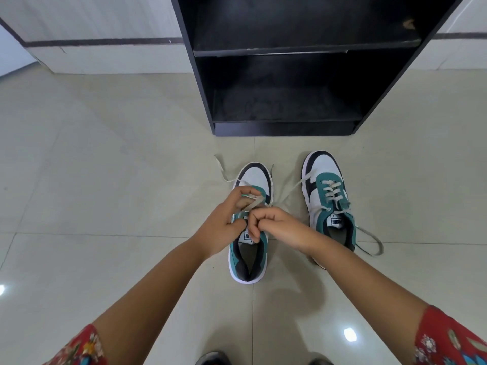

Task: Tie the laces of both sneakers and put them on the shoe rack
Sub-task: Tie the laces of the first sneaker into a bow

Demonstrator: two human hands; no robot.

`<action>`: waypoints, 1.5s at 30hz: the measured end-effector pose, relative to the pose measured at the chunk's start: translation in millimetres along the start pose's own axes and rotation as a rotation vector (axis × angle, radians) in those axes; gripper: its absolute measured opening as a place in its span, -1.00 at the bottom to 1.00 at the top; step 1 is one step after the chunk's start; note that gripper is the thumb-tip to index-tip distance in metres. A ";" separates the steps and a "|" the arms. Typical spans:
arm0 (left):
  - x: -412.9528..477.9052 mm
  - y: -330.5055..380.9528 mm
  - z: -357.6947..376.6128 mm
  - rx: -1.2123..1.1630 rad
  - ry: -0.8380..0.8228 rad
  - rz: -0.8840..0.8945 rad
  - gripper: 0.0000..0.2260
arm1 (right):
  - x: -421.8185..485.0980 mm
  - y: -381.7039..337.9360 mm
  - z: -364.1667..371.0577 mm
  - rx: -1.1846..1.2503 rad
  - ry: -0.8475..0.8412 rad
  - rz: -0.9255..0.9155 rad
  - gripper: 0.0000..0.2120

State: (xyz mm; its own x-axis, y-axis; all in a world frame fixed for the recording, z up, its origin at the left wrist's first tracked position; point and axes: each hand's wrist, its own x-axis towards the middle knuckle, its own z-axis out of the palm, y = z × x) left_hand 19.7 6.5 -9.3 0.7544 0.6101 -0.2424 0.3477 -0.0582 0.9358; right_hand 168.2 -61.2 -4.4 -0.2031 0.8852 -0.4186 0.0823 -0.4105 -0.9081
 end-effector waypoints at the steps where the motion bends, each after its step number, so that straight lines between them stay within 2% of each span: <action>1: 0.2 -0.7 0.2 0.009 0.000 -0.005 -0.48 | -2.7 -2.2 -1.0 -0.008 -0.021 -0.002 -0.76; 5: 0.7 -2.8 -2.2 0.191 -0.001 0.041 -0.54 | -12.2 -3.7 -4.9 -0.087 -0.035 0.000 -0.76; 9: 1.0 -6.3 -6.6 0.520 0.134 0.106 -0.70 | -18.8 11.8 3.0 -0.544 0.242 -0.105 -0.74; 11: 1.0 -7.0 -5.4 0.648 0.285 0.097 -0.73 | -19.1 20.8 17.4 -0.618 0.359 -0.171 -0.75; 13: 2.3 -6.3 -4.4 0.783 0.381 0.100 -0.73 | -17.6 27.4 29.6 -0.688 0.395 -0.183 -0.65; 16: 2.4 -4.2 -5.3 0.905 0.389 0.102 -0.74 | -16.6 33.4 36.4 -0.715 0.413 -0.147 -0.49; 17: 2.6 -3.0 -6.0 0.839 0.360 0.054 -0.76 | -16.1 33.9 37.6 -0.706 0.420 -0.141 -0.47; 19: 3.3 -0.7 -7.5 0.562 0.242 -0.073 -0.79 | -14.1 33.2 40.3 -0.655 0.446 -0.143 -0.49; 21: 4.0 1.9 -9.0 0.323 0.150 -0.140 -0.78 | -10.3 30.4 41.6 -0.520 0.501 -0.166 -0.63; 23: 3.6 2.3 -10.1 0.240 0.133 -0.144 -0.76 | -5.9 25.8 39.4 -0.375 0.559 -0.175 -0.84; 25: 2.9 3.0 -12.3 0.234 0.150 -0.141 -0.76 | -4.1 21.4 36.1 -0.268 0.595 -0.162 -0.92; 29: -1.9 12.0 -18.9 0.303 0.242 -0.059 -0.77 | -3.8 19.1 26.0 -0.188 0.582 -0.112 -0.87; 32: -8.3 18.1 -25.8 0.461 0.378 0.027 -0.83 | -10.4 4.4 13.8 0.056 0.602 -0.086 -0.76; 34: -11.2 15.7 -32.1 0.576 0.491 0.048 -0.70 | -17.6 -8.2 -0.5 0.223 0.638 -0.074 -0.70; 36: -12.7 10.5 -37.7 0.661 0.595 0.017 -0.63 | -24.3 -14.6 -14.2 0.275 0.653 -0.107 -0.67; 38: -12.5 4.2 -40.7 0.669 0.660 -0.041 -0.66 | -31.5 -18.0 -25.3 0.101 0.677 -0.103 -0.65; 40: -13.3 -4.8 -42.8 0.715 0.638 -0.140 -0.68 | -35.6 -15.0 -37.0 -0.352 0.668 0.019 -0.66; 42: -16.4 -21.1 -47.5 0.822 0.557 -0.236 -0.68 | -38.2 -9.2 -42.4 -0.944 0.555 0.225 -0.78; 43: -18.7 -30.8 -50.9 0.878 0.503 -0.298 -0.69 | -39.1 -6.0 -41.1 -1.132 0.488 0.297 -0.84; 45: -24.2 -48.0 -55.9 0.983 0.362 -0.452 -0.77 | -38.2 3.1 -31.2 -1.273 0.352 0.381 -0.84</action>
State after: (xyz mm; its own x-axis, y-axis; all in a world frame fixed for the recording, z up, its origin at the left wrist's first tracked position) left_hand -46.4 38.7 -34.1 0.2997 0.9154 -0.2688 0.9526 -0.2715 0.1374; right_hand 206.7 -89.4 8.5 0.2735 0.8508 -0.4487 0.9449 -0.3249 -0.0401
